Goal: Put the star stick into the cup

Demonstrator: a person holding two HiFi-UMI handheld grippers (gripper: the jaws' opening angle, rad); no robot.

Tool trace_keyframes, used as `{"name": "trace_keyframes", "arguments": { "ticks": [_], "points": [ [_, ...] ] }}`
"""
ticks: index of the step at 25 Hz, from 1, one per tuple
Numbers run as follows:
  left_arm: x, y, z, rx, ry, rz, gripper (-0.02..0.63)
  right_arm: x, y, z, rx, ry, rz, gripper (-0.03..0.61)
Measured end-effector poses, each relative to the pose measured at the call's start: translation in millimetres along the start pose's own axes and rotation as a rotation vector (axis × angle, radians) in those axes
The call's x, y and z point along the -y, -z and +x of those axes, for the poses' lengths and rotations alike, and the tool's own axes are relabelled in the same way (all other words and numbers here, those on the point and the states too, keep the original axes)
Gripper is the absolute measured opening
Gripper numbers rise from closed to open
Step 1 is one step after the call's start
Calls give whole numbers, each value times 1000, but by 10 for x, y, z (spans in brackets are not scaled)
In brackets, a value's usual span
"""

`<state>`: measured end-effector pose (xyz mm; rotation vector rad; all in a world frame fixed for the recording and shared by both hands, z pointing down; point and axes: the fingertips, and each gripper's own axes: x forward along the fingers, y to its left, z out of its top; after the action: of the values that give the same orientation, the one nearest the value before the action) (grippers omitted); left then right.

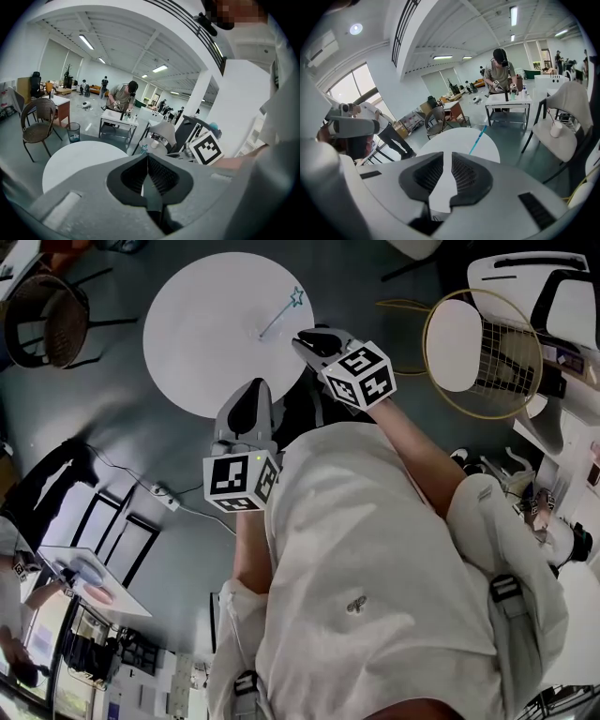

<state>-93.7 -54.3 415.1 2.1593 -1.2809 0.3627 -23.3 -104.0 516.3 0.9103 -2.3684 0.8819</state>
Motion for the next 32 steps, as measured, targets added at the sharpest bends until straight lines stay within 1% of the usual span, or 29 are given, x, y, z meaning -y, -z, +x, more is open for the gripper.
{"name": "trace_keyframes", "arguments": {
  "ticks": [6, 11, 16, 20, 25, 32],
  "points": [
    [43, -1, -111, 20, 10, 15, 12, -247, -141, -270, 47, -13, -96, 38],
    [31, -87, -176, 56, 18, 18, 12, -416, -295, -433, 95, -13, -147, 26],
    [33, -82, -290, 72, 24, 16, 12, -602, -340, -574, 125, -22, -163, 18],
    [76, -68, -349, 78, 35, 32, 12, -678, -355, -682, 146, -20, -177, 15],
    [109, -19, -427, 85, 43, 48, 12, -758, -300, -778, 165, -11, -179, 11],
    [198, 74, -510, 89, 70, 43, 12, -888, -205, -857, 169, -3, -170, 9]
  ]
}}
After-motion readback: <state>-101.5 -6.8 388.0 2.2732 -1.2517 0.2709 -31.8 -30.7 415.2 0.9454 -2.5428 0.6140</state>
